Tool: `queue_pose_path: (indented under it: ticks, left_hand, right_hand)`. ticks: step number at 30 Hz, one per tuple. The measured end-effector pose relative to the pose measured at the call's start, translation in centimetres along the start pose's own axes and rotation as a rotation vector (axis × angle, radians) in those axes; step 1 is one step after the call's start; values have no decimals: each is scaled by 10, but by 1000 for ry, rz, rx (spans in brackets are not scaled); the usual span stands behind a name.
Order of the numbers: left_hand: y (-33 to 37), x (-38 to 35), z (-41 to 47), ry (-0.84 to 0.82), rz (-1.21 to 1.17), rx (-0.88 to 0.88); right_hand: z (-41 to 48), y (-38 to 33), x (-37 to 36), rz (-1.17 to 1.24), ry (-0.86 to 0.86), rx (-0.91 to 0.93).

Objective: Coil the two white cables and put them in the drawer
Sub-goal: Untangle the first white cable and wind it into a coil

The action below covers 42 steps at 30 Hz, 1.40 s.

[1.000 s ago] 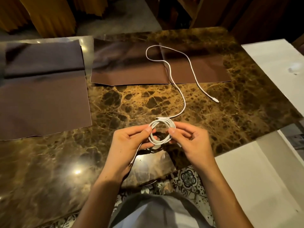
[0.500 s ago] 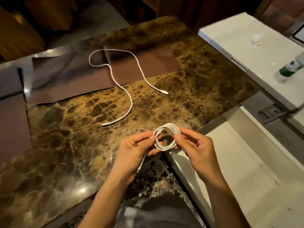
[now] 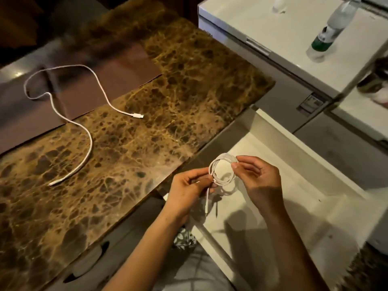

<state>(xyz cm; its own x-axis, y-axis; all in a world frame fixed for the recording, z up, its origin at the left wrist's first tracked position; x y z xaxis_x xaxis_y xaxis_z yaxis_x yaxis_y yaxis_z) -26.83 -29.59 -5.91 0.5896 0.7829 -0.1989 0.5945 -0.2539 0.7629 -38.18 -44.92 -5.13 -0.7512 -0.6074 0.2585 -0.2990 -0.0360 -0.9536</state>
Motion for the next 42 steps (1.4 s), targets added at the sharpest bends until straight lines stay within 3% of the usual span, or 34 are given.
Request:
queue_pose_path:
  ticks: [5,13,20,25,27,30,33,36,42]
  left_hand:
    - [-21,-10,40,105,-32,118]
    - [-54,4,86,339,-101,422]
    - [-63,17,105,346,11,484]
    - [-60,18,88,377,57,428]
    - [-53,10,72,339,25,356]
    - [-29,-16,42,106,-48,155]
    - [1,-23,5,22,-30,-15]
    - [30,-1,-25,98,-46,-159]
    - [70,89,-63,340,-118,-329]
  right_hand:
    - [36,36,-6,-155,-43,33]
    - [79,77,-49,-345,-282,-43]
    - [90,92,-77,-402,-323,-110]
    - [78,93,-73,-348,-303,-155]
    - [64,84,-57,-232,-168,-154]
    - [31,46,-26,21,144,-73]
    - [4,2,-21,181,243,45]
    - [2,-31,-40,257,127,105]
    - [-8,-85,-121,240,-332,139]
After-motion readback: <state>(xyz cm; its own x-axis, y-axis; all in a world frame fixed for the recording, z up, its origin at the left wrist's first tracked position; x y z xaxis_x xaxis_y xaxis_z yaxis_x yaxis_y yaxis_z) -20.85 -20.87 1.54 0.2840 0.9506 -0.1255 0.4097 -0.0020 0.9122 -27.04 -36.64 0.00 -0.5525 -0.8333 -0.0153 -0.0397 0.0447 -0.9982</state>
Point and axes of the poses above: each hand's wrist, its own z-axis towards the middle knuckle, its own x-axis out of the back of the hand, y = z × x, the point moved 5 cm from there along z, towards the middle knuckle, and after that the axes turned 3 degrees about x, right-handed, at the moved point
